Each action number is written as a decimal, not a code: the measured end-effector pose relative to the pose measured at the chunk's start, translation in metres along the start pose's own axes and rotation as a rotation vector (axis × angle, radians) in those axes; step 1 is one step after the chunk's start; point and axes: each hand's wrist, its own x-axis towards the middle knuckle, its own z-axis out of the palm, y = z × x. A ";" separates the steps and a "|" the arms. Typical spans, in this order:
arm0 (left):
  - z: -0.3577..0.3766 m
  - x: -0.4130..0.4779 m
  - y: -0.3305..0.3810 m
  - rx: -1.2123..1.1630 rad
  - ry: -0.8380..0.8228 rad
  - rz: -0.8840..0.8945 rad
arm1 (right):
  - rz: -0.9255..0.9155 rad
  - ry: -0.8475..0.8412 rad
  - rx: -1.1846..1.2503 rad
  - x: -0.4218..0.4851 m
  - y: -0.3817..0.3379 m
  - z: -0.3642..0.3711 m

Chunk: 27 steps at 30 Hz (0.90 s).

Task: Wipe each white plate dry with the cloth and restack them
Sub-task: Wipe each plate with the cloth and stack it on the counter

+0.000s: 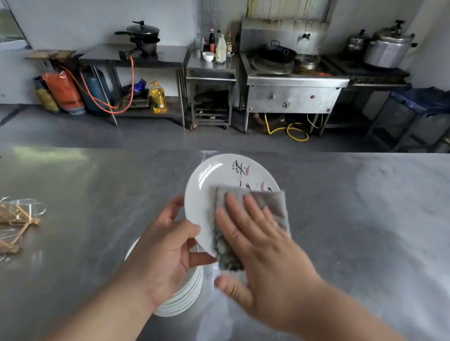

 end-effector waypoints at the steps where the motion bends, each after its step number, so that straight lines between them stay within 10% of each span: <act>1: -0.001 0.000 0.000 0.001 0.006 0.004 | -0.044 0.000 0.024 -0.008 -0.009 0.008; 27: 0.018 0.000 -0.014 -0.058 0.107 0.033 | 0.213 -0.024 -0.126 0.000 0.017 -0.010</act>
